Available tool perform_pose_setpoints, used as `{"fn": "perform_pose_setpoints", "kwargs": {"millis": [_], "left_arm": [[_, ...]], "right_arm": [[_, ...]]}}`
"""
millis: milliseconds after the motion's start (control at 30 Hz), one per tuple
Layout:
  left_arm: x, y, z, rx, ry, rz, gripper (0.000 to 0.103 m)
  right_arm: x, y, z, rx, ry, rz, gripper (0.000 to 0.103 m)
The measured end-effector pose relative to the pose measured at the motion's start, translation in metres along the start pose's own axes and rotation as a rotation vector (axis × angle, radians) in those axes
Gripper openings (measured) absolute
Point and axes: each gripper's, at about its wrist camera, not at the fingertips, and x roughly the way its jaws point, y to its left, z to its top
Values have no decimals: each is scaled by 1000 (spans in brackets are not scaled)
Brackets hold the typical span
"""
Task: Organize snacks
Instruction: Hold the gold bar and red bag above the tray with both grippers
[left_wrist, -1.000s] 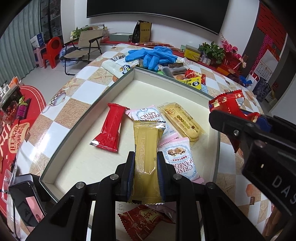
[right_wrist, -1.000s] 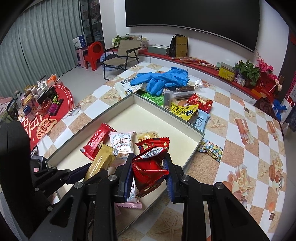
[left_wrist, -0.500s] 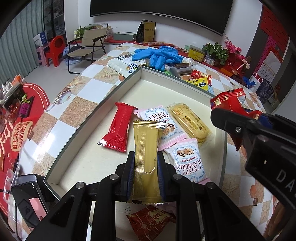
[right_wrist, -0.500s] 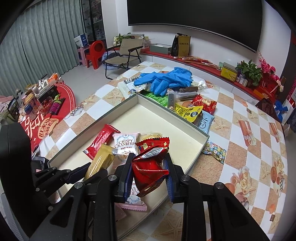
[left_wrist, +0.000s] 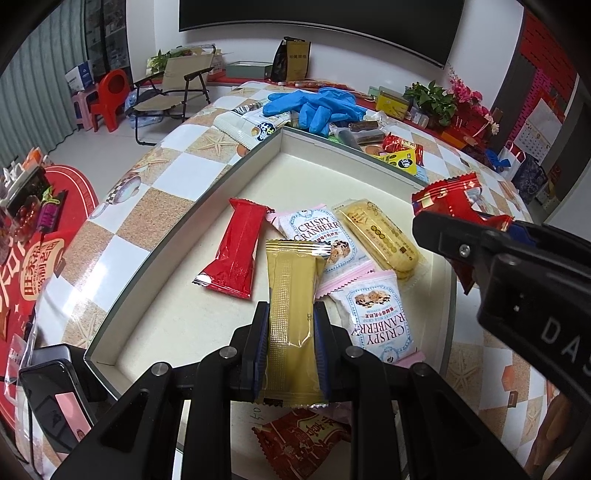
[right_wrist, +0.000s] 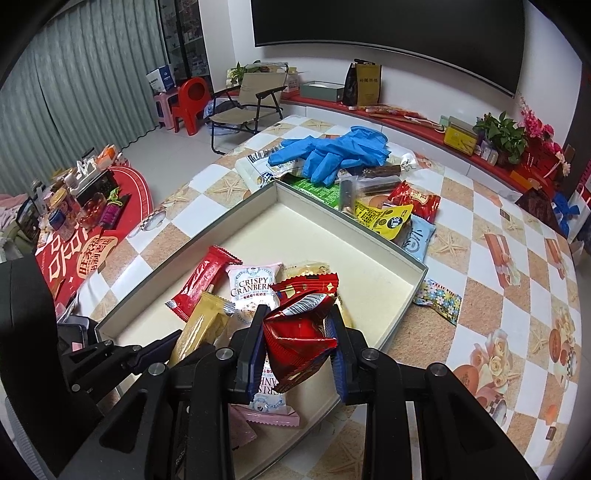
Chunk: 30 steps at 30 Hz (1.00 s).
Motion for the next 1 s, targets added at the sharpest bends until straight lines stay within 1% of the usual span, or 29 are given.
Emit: {"fn": "perform_pose_setpoints", "kwargs": {"millis": [1000], "left_arm": [[8, 3, 1, -6, 8, 2, 24]], "right_arm": [[7, 7, 7, -18, 13, -4, 32]]}}
